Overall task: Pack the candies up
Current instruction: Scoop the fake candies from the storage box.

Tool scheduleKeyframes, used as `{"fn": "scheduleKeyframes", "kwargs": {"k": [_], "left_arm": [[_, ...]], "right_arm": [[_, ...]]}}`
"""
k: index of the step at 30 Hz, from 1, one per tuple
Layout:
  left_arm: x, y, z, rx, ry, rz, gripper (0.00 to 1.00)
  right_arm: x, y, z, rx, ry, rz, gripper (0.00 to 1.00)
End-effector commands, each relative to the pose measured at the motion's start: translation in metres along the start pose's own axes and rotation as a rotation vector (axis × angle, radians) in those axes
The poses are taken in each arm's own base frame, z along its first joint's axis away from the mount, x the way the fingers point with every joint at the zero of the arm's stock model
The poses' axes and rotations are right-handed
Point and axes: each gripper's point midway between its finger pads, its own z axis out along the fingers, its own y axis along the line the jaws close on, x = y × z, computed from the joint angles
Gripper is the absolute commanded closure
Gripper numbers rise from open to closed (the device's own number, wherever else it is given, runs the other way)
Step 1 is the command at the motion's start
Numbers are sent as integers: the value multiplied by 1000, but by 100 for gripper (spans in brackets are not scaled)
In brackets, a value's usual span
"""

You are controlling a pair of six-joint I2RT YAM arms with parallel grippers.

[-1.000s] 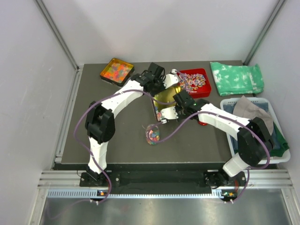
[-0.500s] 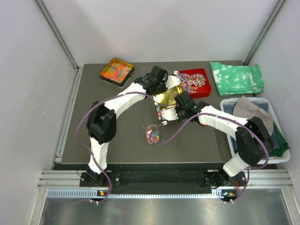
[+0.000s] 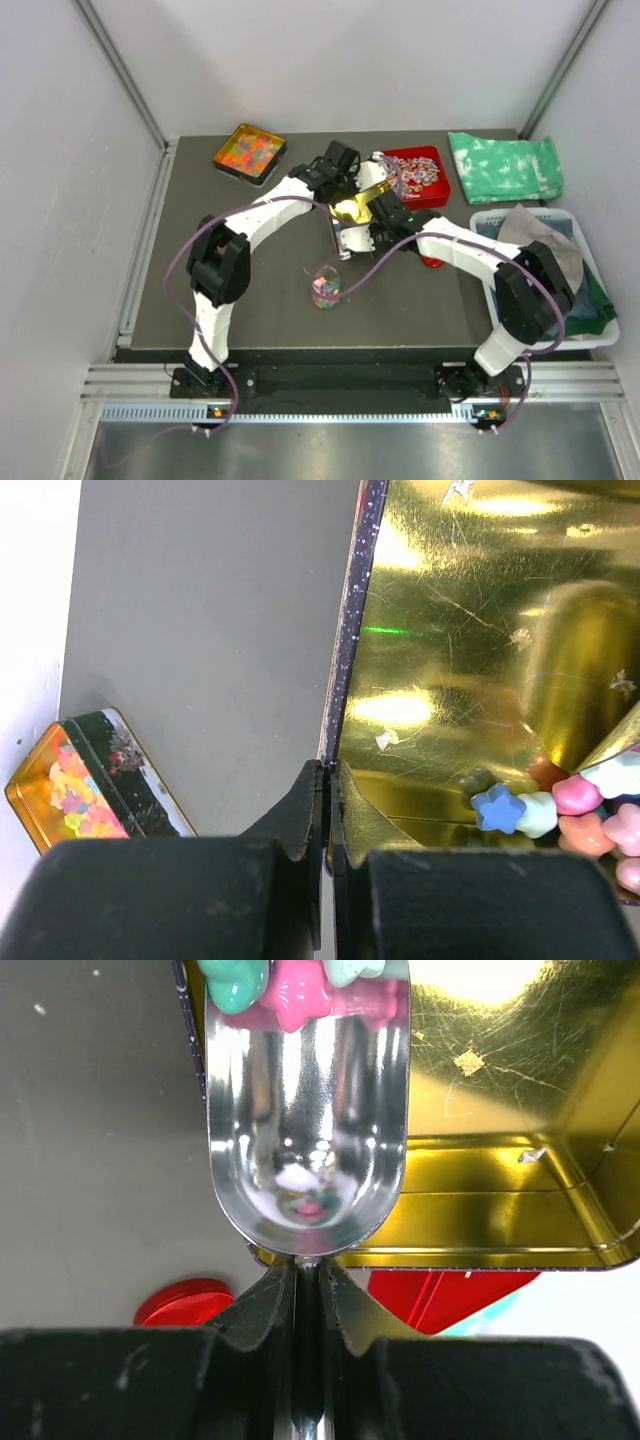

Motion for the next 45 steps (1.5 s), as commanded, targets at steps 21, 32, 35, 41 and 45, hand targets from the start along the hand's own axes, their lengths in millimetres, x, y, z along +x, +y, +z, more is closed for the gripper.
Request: {"fn": "scheduleKeyframes", "kwargs": {"k": [21,32,35,41,45], "left_arm": [[-52,33,-15,-111,-144,-86,100],[-44,34,-8,-120,-103,-77,100],[-40,33,-5,-121,-86,-73,100],[-32,30,3,-119,-50,-63,100],[-28,28,7,-112,-32,-55,100]], "right_arm": [[0,37,9,-210,100,146,100],[-6,43,13,-246,111,163,100],[-6,42,14,-245,116,168,100],[-8,37,18,-231,120,187,100],[-8,38,20,-241,126,215,100]]}}
